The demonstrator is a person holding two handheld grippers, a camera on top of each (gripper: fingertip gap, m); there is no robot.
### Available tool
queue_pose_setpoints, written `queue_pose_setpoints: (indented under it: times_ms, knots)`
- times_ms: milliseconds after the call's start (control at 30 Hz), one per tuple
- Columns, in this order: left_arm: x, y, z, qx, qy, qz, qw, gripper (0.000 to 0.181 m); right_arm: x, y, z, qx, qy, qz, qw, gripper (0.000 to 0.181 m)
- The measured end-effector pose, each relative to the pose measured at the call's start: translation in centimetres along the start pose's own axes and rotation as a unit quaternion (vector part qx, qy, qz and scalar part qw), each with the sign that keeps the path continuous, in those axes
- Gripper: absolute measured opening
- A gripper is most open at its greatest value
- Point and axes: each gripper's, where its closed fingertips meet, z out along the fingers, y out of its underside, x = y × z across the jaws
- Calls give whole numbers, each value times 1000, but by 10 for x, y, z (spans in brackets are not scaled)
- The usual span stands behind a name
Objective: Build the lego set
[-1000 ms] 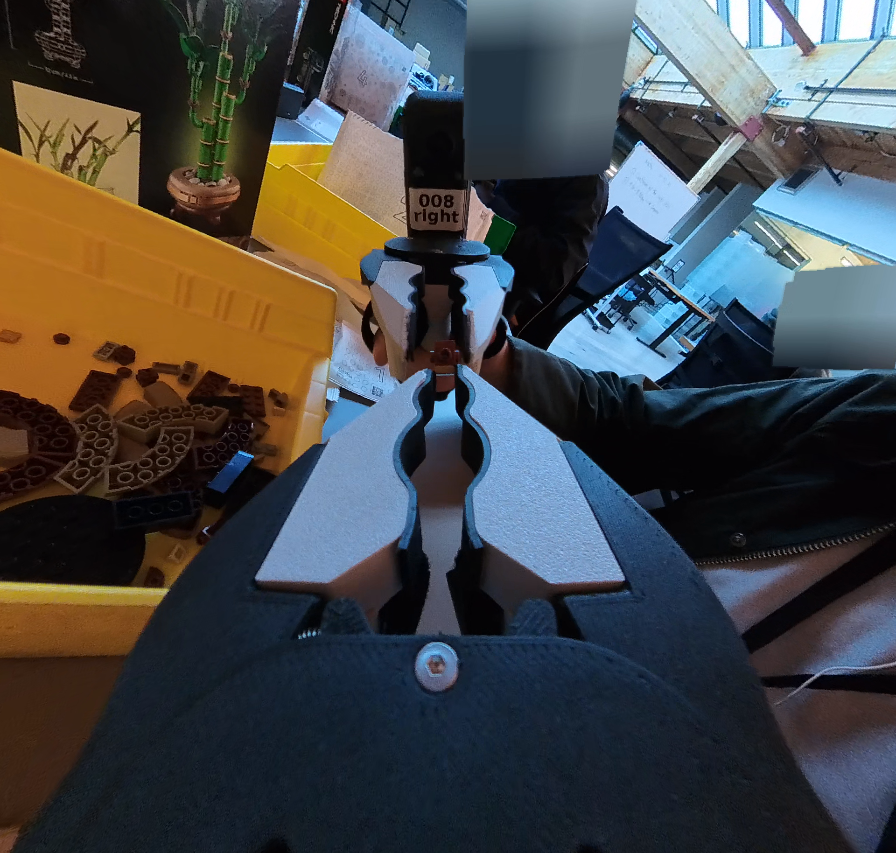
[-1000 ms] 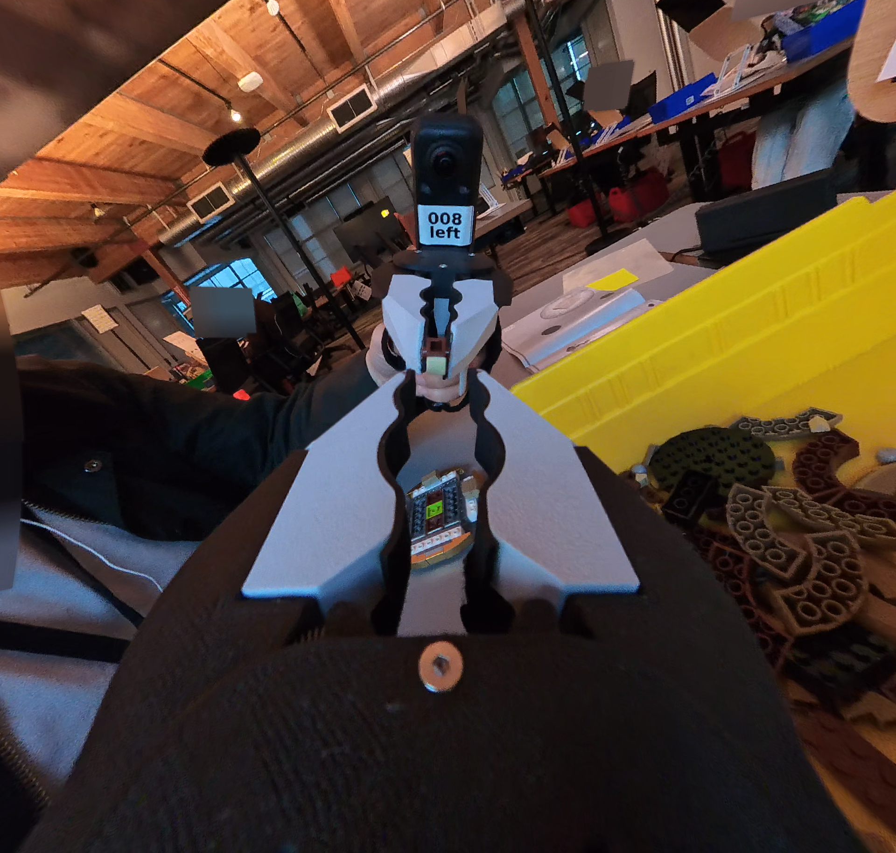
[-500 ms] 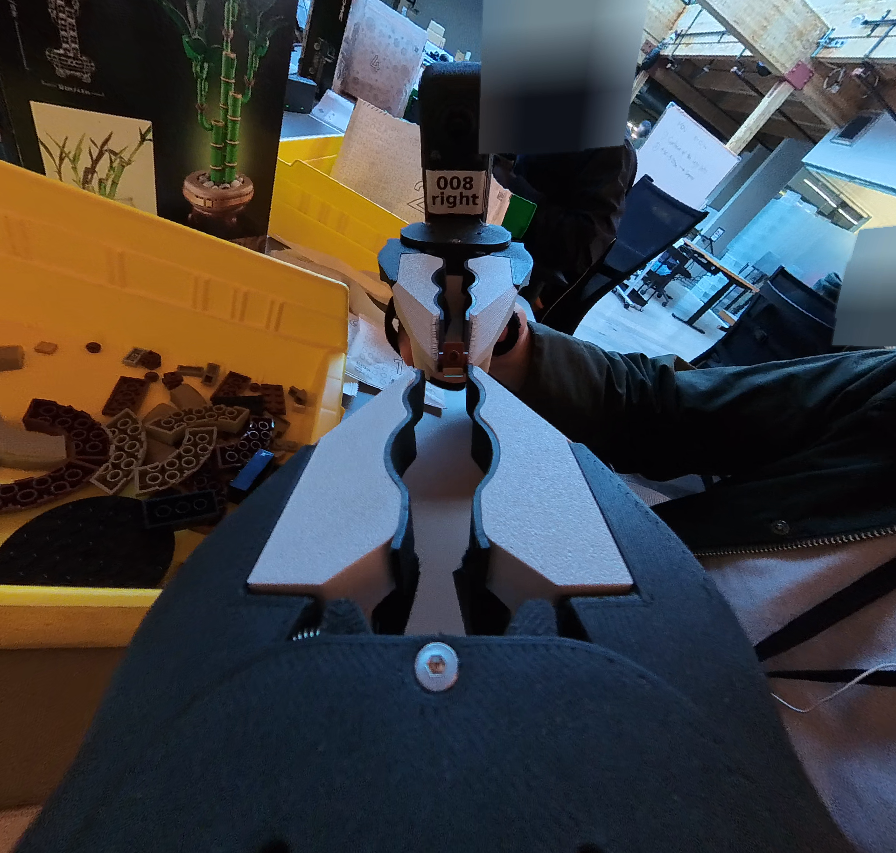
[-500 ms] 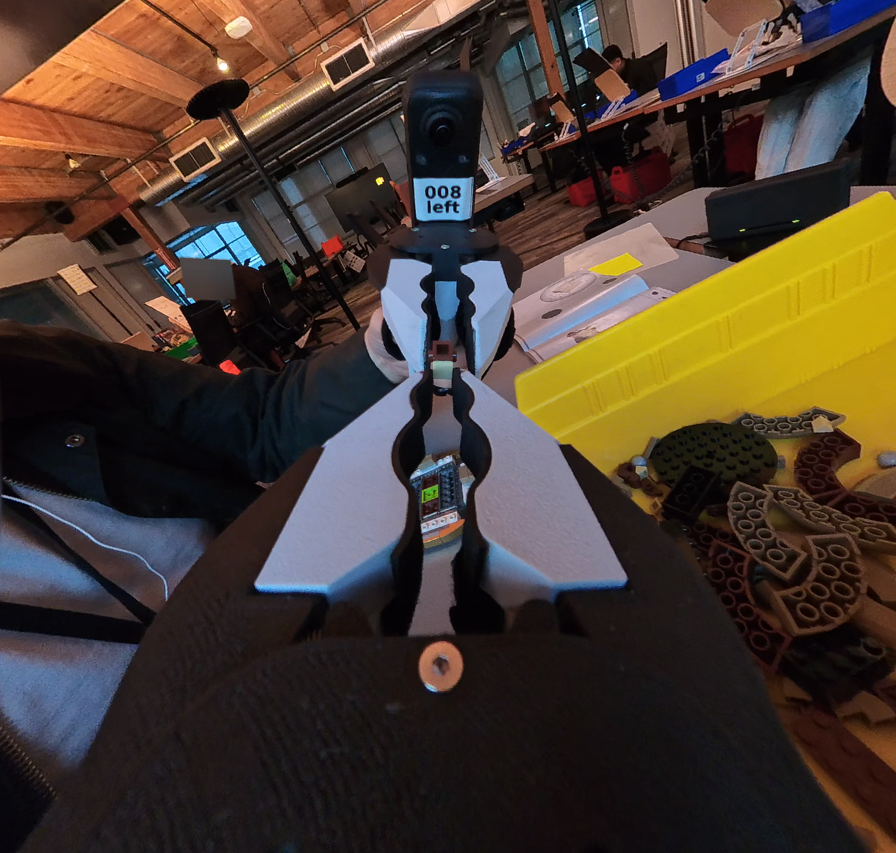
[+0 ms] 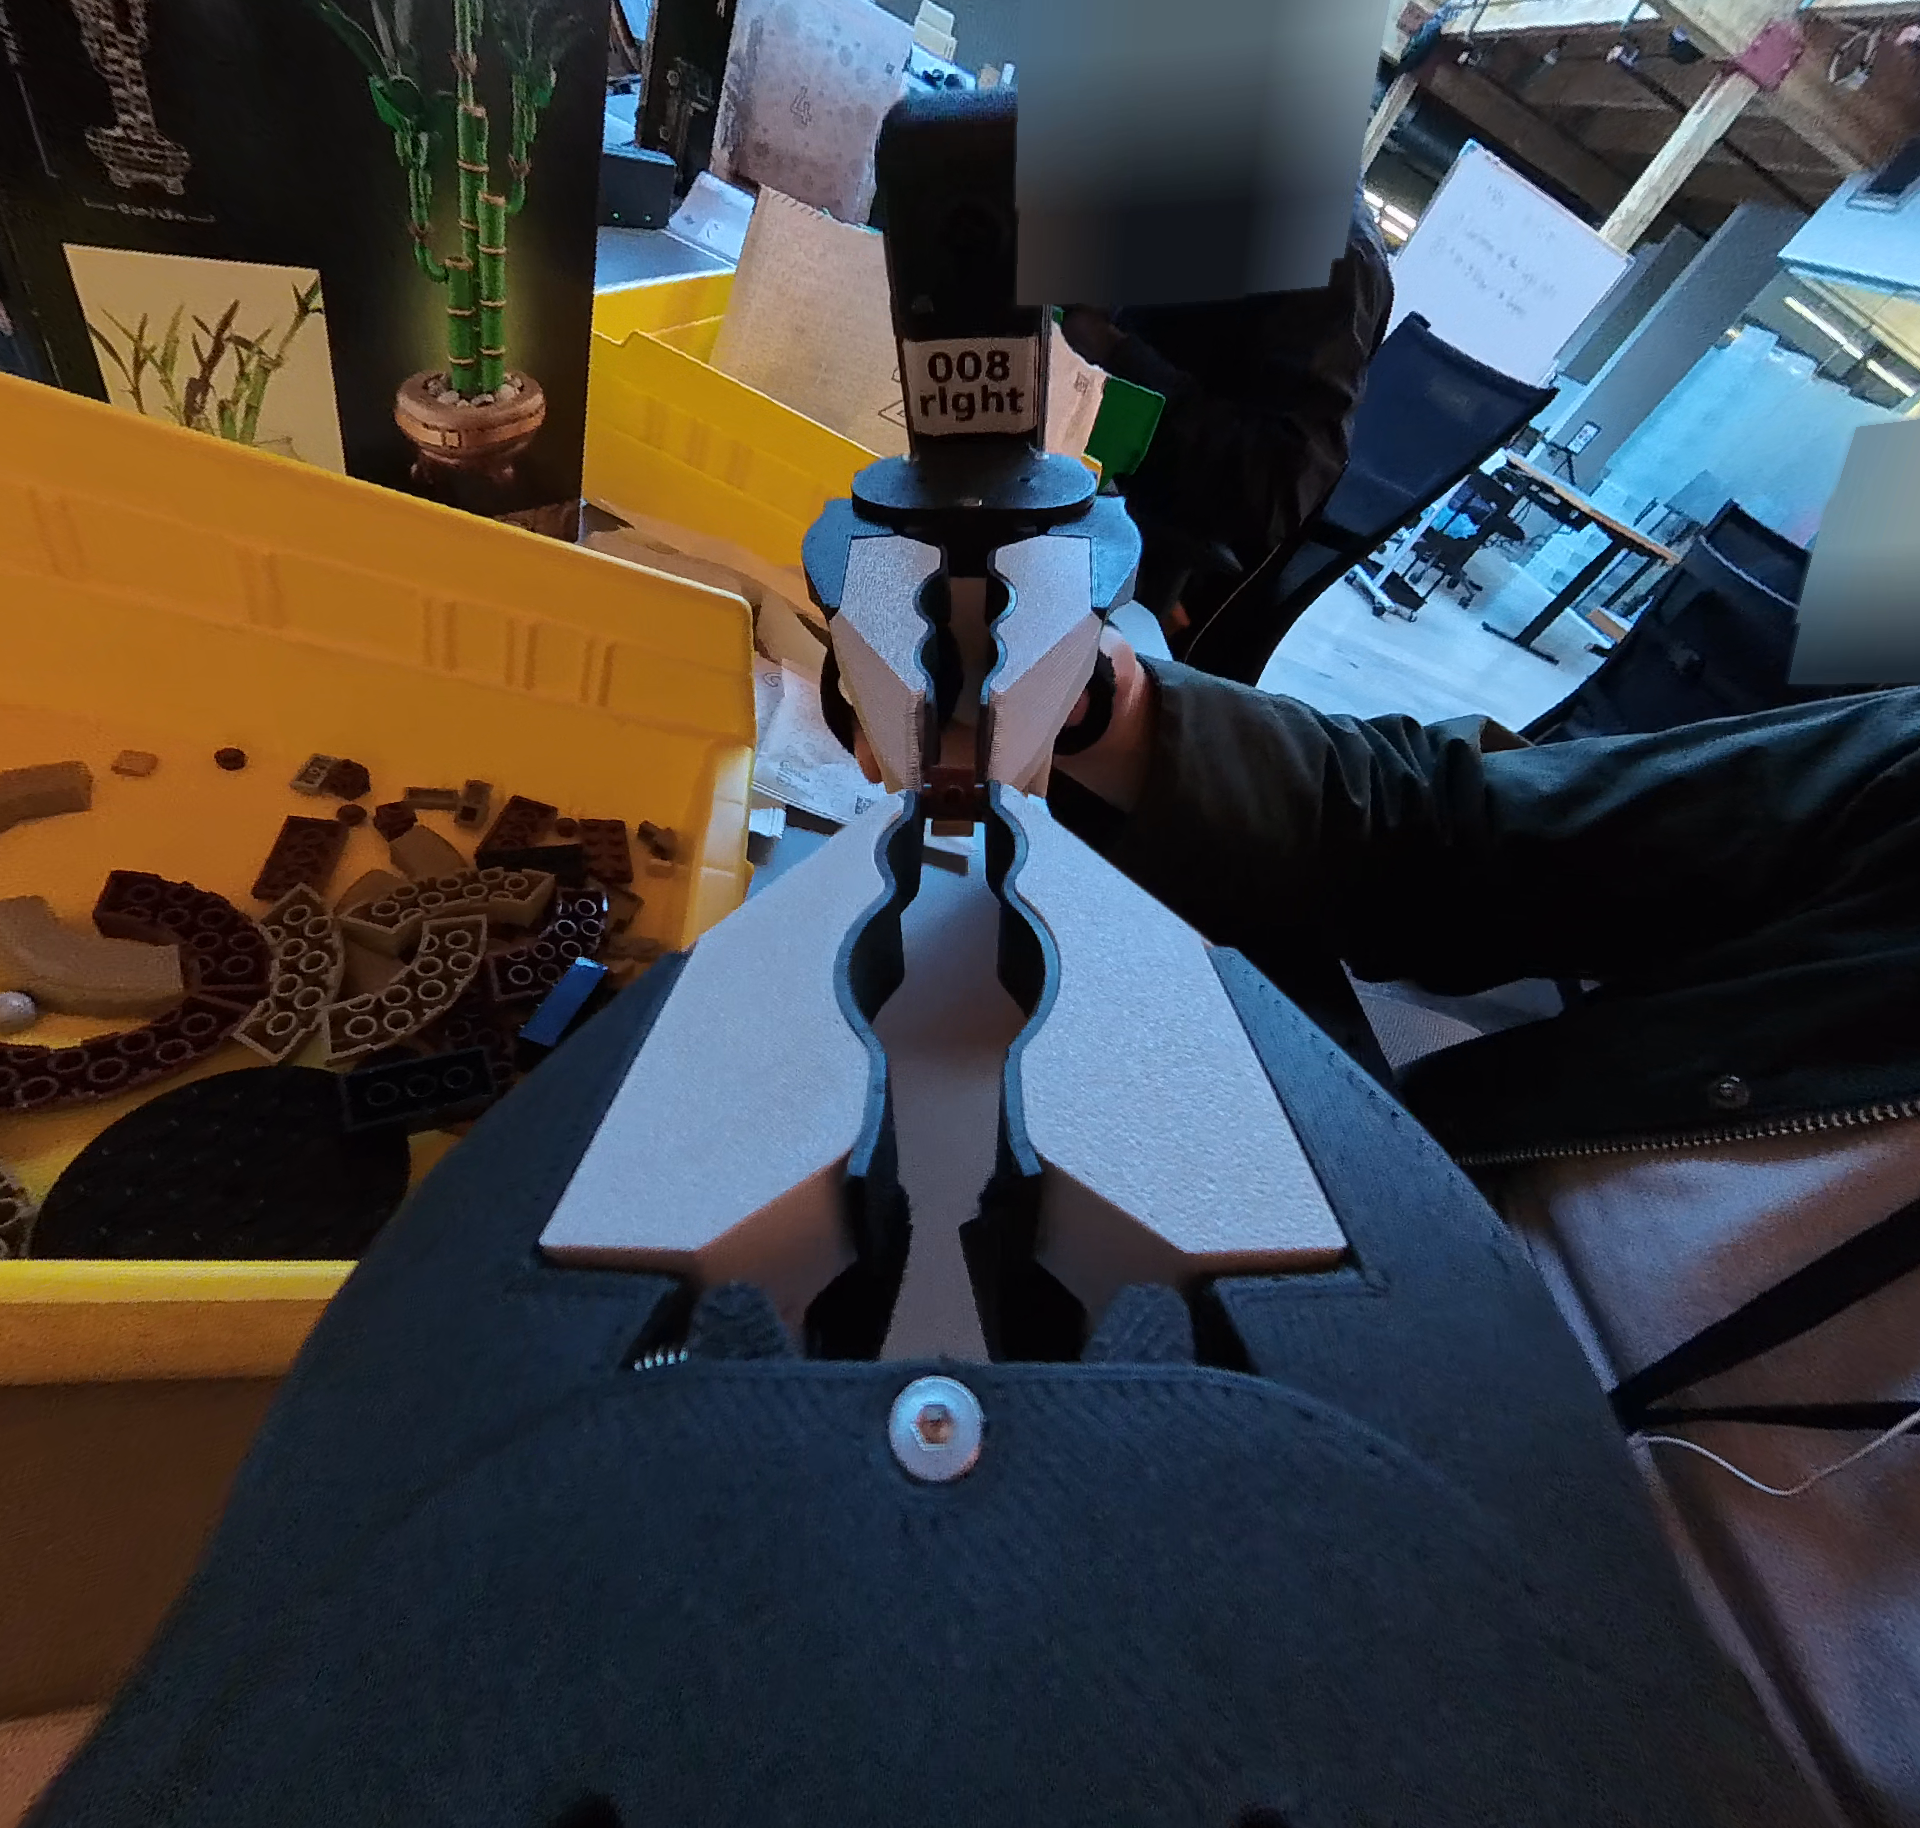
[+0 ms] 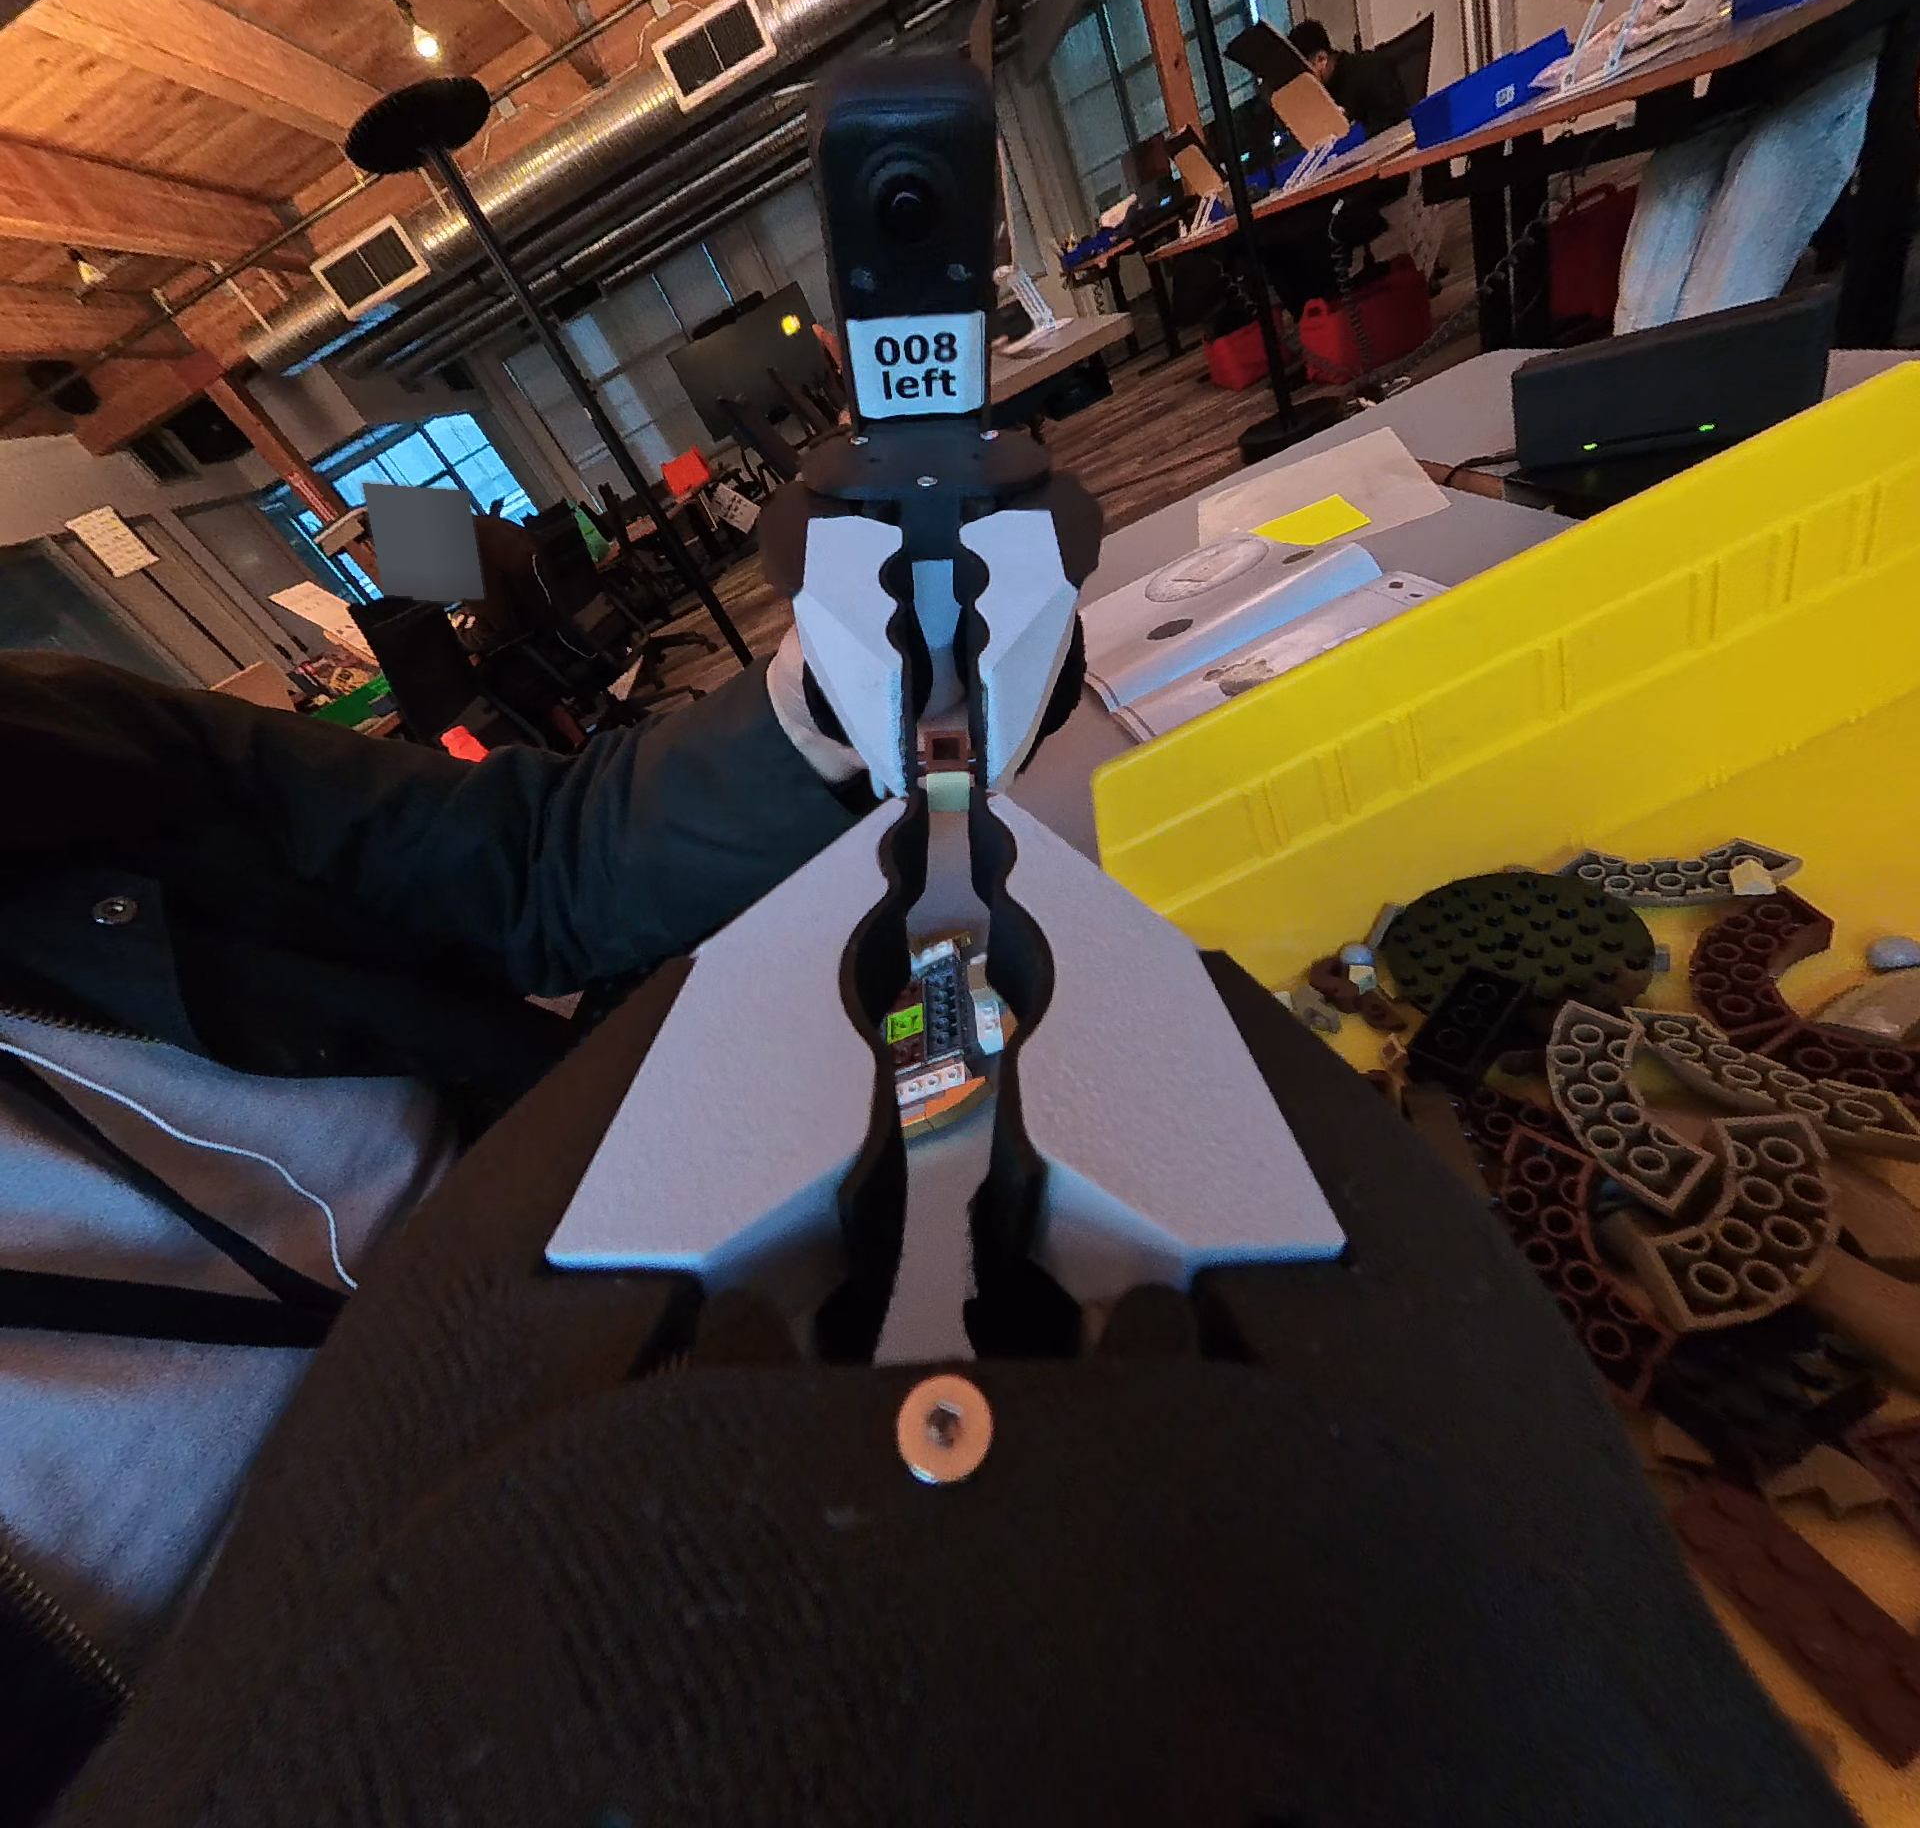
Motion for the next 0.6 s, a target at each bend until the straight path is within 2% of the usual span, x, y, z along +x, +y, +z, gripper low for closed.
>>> queue_pose_setpoints:
  times_ms: [167, 267, 467, 600]
  knots:
    - [6, -11, -3, 45, 47, -59, 996, 9, -9, -10, -3, 37, -35, 4, 999, 12]
    - [5, -12, -4, 55, 56, -69, 995, 9, -10, -11, -3, 39, -33, 2, 999, 12]
    - [1, -6, 1, 34, 22, -39, 998, 9, -2, -14, -4, 54, -28, 43, 997, 8]
    - [0, -6, 2, 34, 23, -46, 998, 9, -1, -13, -4, 49, -16, 28, 998, 7]
